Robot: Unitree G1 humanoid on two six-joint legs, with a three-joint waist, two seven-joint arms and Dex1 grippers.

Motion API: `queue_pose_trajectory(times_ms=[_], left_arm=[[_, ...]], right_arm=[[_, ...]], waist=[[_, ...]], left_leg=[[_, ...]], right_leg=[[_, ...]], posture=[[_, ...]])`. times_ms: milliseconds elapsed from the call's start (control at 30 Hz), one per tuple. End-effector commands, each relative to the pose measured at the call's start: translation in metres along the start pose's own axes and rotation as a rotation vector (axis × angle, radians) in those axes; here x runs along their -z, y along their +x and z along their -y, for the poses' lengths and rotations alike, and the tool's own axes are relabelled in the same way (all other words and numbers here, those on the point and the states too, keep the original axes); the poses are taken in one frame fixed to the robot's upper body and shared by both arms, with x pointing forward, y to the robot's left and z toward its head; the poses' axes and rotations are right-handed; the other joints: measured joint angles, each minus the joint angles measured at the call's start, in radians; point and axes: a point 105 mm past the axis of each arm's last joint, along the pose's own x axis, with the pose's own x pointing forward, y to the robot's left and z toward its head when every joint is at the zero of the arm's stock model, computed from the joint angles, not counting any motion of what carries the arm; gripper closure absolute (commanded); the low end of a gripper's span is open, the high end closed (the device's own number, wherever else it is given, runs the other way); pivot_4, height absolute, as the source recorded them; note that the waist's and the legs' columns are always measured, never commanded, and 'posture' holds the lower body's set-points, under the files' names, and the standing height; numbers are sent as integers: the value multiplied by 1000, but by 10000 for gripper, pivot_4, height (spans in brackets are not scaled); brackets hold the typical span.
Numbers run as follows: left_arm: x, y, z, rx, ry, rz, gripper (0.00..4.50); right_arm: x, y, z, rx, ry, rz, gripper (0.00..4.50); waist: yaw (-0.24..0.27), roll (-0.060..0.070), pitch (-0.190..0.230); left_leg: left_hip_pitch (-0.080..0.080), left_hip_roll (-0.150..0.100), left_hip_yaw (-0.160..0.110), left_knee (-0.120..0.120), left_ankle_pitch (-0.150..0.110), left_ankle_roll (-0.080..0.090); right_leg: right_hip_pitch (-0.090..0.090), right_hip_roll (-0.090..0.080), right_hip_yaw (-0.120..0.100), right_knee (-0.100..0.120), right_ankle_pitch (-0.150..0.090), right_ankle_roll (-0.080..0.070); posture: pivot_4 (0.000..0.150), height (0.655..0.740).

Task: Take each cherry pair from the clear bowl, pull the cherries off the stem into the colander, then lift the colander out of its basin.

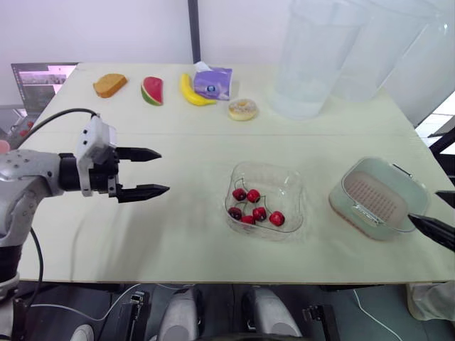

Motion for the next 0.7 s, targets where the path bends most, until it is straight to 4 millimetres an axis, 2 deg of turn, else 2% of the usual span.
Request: queue_pose_trajectory(times_ms=[33, 267, 700], left_arm=[[-12, 0, 1, 0, 54, 20, 0], [-16, 1, -1, -2, 31, 48, 0], [-8, 1, -2, -1, 38, 25, 0]], right_arm=[[-4, -3, 2, 15, -21, 17, 492], [-1, -3, 1, 16, -12, 17, 492], [-2, -2, 0, 16, -11, 20, 492]], waist=[[0, 0, 0], [2, 0, 0], [1, 0, 0]], left_leg=[[0, 0, 0, 0, 0, 0], [0, 0, 0, 0, 0, 0], [0, 0, 0, 0, 0, 0]], right_leg=[[0, 0, 0, 0, 0, 0], [0, 0, 0, 0, 0, 0], [0, 0, 0, 0, 0, 0]], posture=[[1500, 7400], [1500, 7400], [1500, 7400]])
